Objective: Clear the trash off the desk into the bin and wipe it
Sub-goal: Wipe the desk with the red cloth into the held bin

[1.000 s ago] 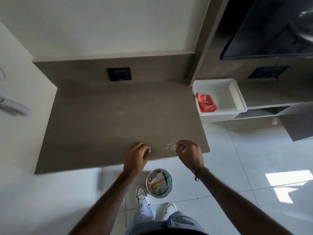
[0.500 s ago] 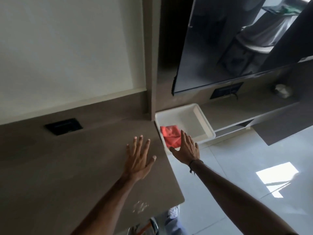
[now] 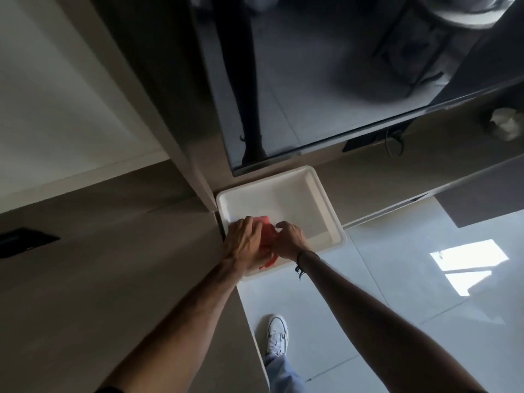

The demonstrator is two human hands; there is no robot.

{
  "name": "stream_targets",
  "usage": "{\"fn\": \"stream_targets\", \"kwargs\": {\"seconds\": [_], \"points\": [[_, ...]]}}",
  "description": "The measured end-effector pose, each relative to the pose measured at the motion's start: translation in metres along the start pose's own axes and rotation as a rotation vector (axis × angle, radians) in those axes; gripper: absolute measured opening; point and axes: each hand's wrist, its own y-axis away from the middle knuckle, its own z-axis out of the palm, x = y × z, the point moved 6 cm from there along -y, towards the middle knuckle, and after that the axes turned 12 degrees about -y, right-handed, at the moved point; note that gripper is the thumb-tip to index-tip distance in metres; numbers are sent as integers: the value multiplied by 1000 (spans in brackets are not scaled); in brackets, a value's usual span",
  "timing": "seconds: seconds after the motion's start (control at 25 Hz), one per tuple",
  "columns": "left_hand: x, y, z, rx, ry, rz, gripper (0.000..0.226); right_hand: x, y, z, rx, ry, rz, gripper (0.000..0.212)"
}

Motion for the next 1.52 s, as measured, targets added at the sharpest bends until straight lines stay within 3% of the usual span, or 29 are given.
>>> {"fn": "stream_targets", "kwargs": {"seconds": [0.12,0.24,0.36,0.48,0.6,0.68,0.8,0.88,1.0,1.08,1.2,1.32,1.44,1.52], "points": [[4,-6,4,8,-31,-62,65,2,-7,-4,-69,16,-14,38],[-3,-12,-3,43,39,-91,36,4,-11,-4,-53,-16,9,29],[-27,-7,-26,98,422,-242,22,-1,-10,-6,-56,-7,18,15],[-62,19,-58,219,864,-367,18,-18,4,-32,-2,-362,20,6],[-101,66,-68,276,1273,-545,28,-49,38,-31,-187,-719,-41,30],[-121,97,-50,164,1438,-643,20,-63,62,-2,-322,-713,-3,44],[-151,145,-29,117,1301,-653,5,-67,90,49,-288,-621,65,43],[-167,174,-25,188,1110,-625,23,-65,107,70,-175,-497,10,42],[-170,213,-24,258,902,-524,31,-58,140,100,23,-292,-45,42],[-161,231,-18,253,919,-465,31,-54,162,127,55,-330,-25,36],[-134,253,-6,75,1069,-332,30,-47,195,163,-43,-583,84,13],[-123,274,5,-44,1013,-234,33,-29,225,156,130,-640,144,15],[-117,309,-6,145,858,-156,30,-5,263,141,348,-409,70,39],[-108,338,-2,248,790,-128,25,8,295,139,422,-294,-34,29]]}}
